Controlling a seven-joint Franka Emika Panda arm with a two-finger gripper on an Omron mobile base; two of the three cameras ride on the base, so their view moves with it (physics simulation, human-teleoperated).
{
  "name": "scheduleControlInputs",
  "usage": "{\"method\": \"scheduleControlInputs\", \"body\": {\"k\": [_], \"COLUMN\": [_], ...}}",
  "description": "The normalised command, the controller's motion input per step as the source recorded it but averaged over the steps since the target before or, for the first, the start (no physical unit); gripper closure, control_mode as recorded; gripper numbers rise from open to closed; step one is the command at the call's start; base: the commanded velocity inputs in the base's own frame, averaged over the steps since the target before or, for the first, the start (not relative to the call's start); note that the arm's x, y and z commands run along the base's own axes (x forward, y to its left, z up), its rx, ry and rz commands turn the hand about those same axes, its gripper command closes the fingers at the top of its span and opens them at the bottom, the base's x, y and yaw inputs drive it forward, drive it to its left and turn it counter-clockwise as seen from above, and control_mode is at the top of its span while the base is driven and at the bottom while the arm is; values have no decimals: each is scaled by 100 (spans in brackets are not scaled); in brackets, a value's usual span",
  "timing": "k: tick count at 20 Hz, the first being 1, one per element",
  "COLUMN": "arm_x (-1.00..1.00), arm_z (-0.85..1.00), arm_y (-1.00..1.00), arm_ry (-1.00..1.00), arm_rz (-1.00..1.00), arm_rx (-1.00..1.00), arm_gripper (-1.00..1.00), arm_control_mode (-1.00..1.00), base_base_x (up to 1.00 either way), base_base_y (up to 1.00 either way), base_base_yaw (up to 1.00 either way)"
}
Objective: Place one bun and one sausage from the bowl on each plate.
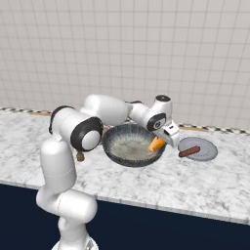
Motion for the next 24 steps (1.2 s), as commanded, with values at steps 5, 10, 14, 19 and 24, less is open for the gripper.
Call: {"method": "scheduleControlInputs", "body": {"k": [5,10,14,19,24], "arm_x": [7,3,13,27,7], "arm_z": [21,7,0,25,-10], "arm_y": [-16,-37,-63,-19,-24], "arm_ry": [-8,0,-6,0,0], "arm_rz": [-20,-23,-19,-12,0], "arm_rx": [0,-2,-7,0,-2], "arm_gripper": [100,100,100,100,100], "arm_control_mode": [-100,-100,-100,-100,-100], "base_base_x": [0,0,0,0,0], "base_base_y": [0,0,0,0,0], "base_base_yaw": [0,0,0,0,0]}}
